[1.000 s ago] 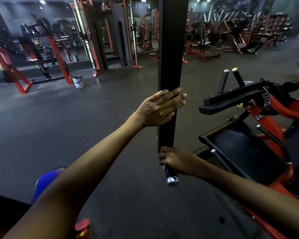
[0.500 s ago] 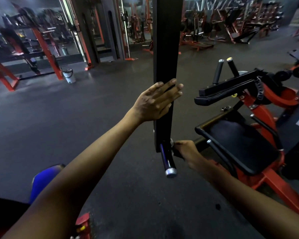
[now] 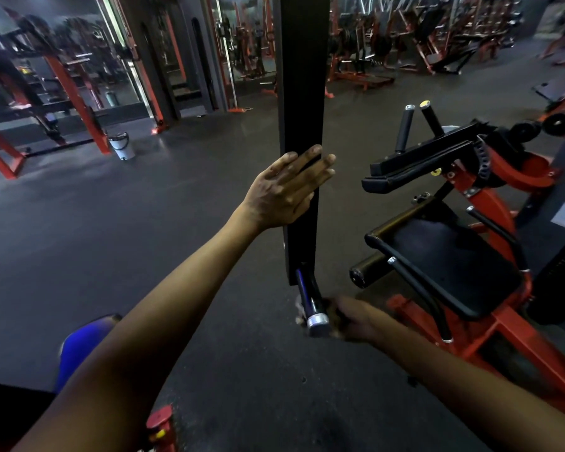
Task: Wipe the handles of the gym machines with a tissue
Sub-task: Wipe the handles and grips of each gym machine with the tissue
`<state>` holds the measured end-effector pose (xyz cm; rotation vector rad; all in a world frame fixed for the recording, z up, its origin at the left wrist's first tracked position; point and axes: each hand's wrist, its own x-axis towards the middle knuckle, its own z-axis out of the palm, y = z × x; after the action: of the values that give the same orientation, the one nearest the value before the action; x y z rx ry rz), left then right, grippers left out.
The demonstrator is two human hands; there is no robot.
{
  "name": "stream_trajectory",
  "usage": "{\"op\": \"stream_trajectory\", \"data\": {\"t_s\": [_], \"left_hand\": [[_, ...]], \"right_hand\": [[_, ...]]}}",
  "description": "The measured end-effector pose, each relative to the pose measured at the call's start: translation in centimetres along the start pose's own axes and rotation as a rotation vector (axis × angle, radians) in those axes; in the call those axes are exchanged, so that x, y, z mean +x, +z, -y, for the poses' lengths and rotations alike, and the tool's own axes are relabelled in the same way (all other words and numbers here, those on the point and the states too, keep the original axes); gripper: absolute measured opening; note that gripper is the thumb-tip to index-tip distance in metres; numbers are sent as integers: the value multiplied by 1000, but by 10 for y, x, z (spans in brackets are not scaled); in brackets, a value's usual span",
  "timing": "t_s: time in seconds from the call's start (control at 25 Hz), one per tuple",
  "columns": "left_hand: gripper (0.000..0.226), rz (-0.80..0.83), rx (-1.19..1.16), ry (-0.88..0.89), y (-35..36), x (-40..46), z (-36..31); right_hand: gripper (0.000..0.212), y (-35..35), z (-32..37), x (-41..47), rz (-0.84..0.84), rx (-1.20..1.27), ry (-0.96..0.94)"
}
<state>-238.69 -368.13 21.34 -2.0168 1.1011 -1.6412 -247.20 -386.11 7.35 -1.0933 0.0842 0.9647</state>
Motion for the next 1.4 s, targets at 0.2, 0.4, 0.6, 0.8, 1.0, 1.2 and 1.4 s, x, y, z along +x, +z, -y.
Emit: {"op": "stream_trajectory", "data": {"t_s": [0.2, 0.4, 0.6, 0.8, 1.0, 1.2, 1.4], "left_hand": [[45, -15, 7, 2, 4, 2, 2], [46, -34, 11, -17, 7, -1, -4], [46, -40, 5, -29, 7, -2, -4], [46, -31, -7, -26, 6, -3, -4], [46, -22, -10, -34, 8, -6, -5], [46, -15, -3, -42, 7, -6, -5], [48, -7, 0, -19, 4, -6, -6]], "right_hand": [[40, -6, 8, -8, 14, -108, 53], [25, 3, 36, -32, -219, -936, -139], [28, 15, 18, -31, -512, -1157, -615], [57, 8, -5, -59, -242, -1435, -620], [59, 9, 12, -37, -246, -1650, -792], [41, 19, 41, -26, 110, -2227, -1057], [12, 41, 18, 3, 187, -2667, -712]]}}
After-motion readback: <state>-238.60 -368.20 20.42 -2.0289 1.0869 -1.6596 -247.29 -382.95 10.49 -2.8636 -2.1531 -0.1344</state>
